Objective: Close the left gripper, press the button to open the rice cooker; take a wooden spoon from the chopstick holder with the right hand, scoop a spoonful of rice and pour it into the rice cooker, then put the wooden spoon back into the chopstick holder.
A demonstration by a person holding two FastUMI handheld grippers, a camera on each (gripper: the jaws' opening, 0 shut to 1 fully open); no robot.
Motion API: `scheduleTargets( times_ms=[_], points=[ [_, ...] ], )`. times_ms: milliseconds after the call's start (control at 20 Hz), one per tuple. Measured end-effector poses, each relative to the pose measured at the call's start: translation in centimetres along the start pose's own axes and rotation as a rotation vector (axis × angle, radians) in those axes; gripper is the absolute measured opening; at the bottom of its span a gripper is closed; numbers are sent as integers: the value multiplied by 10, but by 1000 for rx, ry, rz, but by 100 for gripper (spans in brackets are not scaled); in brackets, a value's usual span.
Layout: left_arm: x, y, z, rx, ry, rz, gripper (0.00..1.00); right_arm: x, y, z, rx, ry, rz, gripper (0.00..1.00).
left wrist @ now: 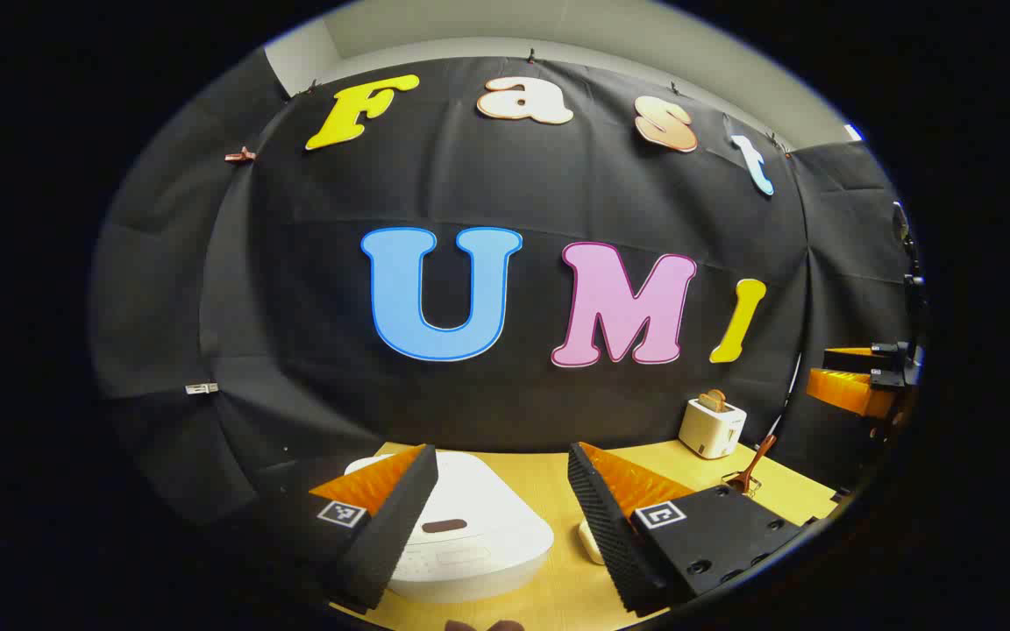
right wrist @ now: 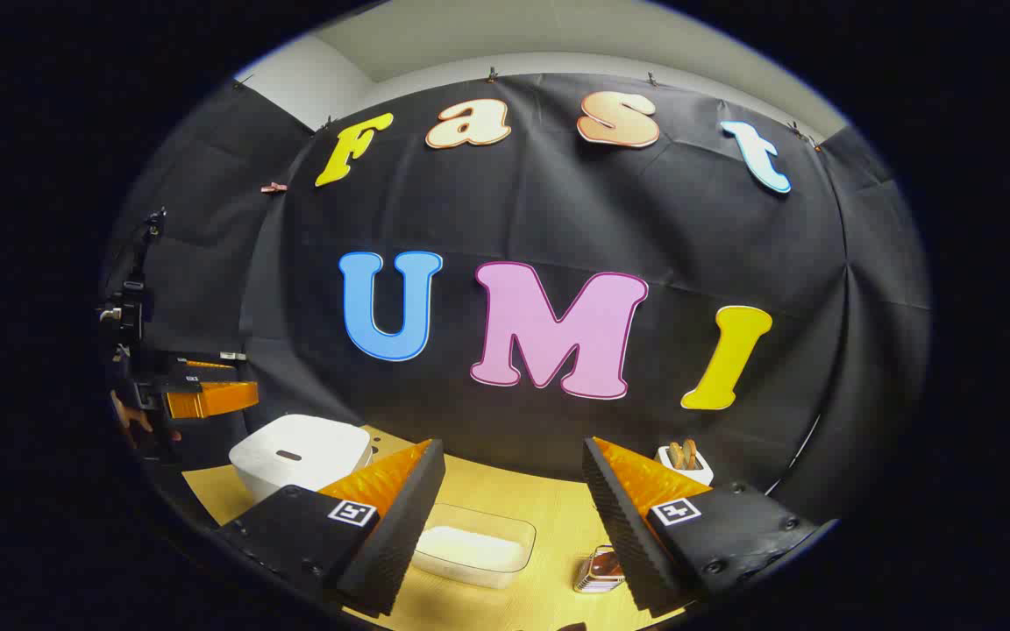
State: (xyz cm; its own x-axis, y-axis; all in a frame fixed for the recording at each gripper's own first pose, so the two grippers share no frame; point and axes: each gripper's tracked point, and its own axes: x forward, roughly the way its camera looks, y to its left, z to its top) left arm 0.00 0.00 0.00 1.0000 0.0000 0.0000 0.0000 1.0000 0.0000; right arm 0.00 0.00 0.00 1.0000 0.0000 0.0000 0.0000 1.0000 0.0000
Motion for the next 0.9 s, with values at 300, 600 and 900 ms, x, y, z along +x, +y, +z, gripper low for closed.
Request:
scheduleTargets(
  times_ms=[300,600,900],
  points=[
    [-1,1,0,-24,8,7,95,0,-2,2,5,-10,-1,97],
    [-5,-2,1,-10,3,2,95,-4,-5,-4,15,12,-8,98],
    [-2,-1,-3,-8,18,2,95,-4,-4,-8,23,24,-10,97]
  ],
)
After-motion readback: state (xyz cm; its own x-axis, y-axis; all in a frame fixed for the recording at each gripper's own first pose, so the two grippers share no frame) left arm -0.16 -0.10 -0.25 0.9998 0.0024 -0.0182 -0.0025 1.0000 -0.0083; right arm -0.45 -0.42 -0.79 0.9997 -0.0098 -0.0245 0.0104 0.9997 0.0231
